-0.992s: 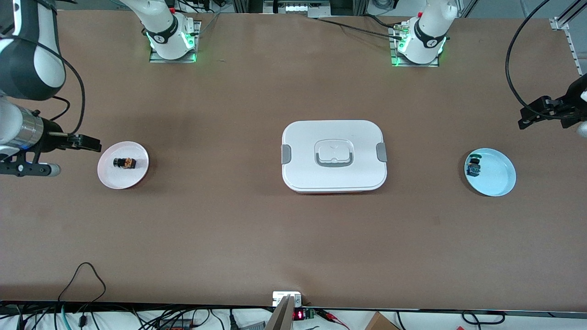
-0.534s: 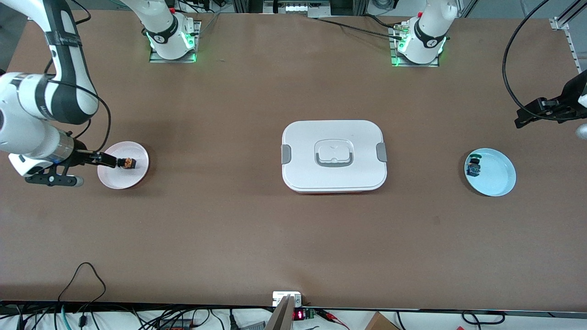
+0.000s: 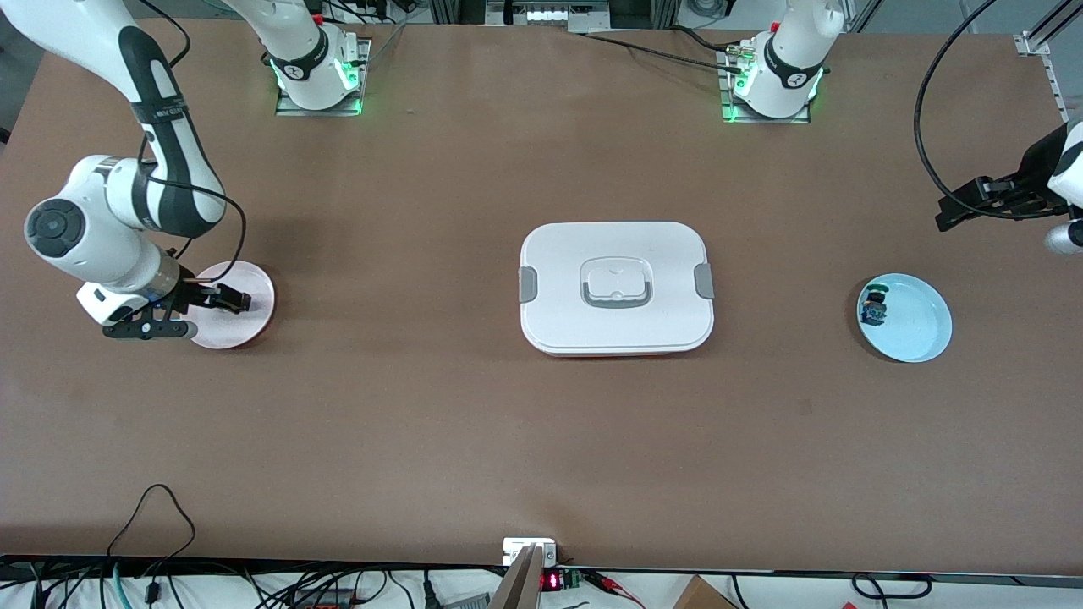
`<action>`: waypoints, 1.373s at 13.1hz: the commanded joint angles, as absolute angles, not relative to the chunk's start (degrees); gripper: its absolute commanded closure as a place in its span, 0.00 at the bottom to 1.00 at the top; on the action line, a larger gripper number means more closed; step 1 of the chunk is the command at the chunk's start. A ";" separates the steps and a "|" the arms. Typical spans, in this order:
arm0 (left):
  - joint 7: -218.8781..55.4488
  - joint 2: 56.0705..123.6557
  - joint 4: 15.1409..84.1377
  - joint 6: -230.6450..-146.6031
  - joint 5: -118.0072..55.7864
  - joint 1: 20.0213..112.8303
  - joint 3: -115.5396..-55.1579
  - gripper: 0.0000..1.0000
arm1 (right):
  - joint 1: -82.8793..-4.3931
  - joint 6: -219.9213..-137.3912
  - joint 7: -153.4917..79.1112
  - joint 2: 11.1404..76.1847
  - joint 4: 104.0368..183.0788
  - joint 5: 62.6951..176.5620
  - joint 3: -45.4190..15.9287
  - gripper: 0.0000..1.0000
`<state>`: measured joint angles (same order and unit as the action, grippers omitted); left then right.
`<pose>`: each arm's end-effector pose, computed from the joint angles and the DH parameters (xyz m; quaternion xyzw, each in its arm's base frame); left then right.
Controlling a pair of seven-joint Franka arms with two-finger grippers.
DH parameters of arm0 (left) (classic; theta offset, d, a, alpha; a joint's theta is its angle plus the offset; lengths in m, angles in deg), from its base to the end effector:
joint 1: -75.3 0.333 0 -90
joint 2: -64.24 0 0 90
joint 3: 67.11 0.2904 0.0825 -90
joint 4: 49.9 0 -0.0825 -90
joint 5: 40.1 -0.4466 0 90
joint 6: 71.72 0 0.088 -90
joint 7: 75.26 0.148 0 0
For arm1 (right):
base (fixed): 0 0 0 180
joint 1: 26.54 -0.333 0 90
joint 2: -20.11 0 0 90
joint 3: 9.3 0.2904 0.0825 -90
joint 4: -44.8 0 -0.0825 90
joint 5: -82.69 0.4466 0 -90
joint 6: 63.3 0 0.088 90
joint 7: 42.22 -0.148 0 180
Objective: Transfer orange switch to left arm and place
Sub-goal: 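Lower the right gripper over the orange switch on the white plate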
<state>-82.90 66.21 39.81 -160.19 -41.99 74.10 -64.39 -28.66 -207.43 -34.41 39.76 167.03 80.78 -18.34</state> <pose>0.6205 0.0211 0.5372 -0.9963 -0.0798 0.0270 0.0188 0.6055 -0.0789 0.1366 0.9988 0.0261 0.0166 0.0388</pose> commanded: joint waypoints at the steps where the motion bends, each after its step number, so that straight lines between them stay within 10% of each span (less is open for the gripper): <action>1: -83.53 63.98 41.86 -161.28 -42.12 75.65 -65.18 0.00 | -27.07 -212.45 -31.33 39.44 170.39 80.06 -17.91 0.00; 8: -83.53 58.19 53.35 -170.14 -42.12 75.56 -66.14 0.00 | -25.83 -212.80 -31.24 42.35 171.10 80.15 -17.91 0.00; 18: -82.65 65.12 42.57 -165.42 -42.91 75.47 -65.97 0.00 | -25.92 -213.50 -31.15 44.37 171.54 80.23 -17.82 0.00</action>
